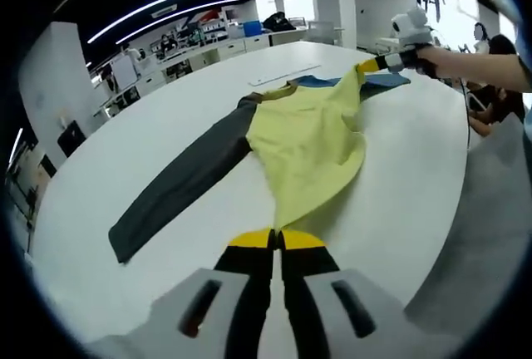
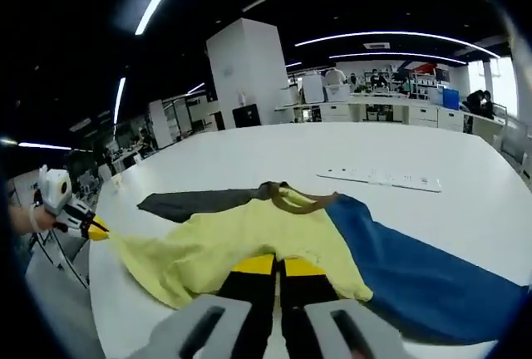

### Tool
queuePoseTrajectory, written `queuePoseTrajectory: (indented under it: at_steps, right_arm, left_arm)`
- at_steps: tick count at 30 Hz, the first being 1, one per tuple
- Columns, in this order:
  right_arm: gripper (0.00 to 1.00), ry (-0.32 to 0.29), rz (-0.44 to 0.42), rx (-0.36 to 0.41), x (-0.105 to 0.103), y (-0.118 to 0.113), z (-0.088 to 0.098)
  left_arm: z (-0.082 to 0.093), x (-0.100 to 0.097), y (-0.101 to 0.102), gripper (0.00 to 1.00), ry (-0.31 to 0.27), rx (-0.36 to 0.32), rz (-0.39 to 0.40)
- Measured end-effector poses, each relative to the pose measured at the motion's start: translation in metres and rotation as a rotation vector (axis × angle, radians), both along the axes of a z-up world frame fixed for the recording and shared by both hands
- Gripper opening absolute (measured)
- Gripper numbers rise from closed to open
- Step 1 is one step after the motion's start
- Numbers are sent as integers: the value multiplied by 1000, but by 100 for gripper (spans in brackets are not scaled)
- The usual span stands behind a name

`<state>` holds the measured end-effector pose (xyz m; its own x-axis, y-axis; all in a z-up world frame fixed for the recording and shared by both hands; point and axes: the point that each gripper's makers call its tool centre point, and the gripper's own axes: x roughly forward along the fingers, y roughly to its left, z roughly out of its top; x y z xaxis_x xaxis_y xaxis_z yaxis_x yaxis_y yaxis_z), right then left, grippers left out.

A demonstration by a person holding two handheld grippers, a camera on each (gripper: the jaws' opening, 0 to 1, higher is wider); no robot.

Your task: Fold the garment on the visible template until the final outline fits inside the template.

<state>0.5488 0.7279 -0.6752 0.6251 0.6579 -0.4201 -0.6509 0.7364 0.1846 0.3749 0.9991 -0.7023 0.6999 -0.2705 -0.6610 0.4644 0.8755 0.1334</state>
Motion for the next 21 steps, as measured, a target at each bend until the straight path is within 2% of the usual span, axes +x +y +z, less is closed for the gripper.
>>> queuePoseTrajectory:
  at_steps: [4,11,17,21]
  right_arm:
    - [0,-18,6,1,17,7,5]
    - [0,-20,0,-7,45,12,-1]
    - [0,1,-19,6,69,19,-12]
    - [0,20,-25,8,78,24,-24]
  left_arm:
    - [3,6,1,0,-10,3,2]
    - [4,13,1,0,-15,5,6]
    - [3,20,3,0,-17,7,15]
    - [-1,24,2,0,-10,11,12]
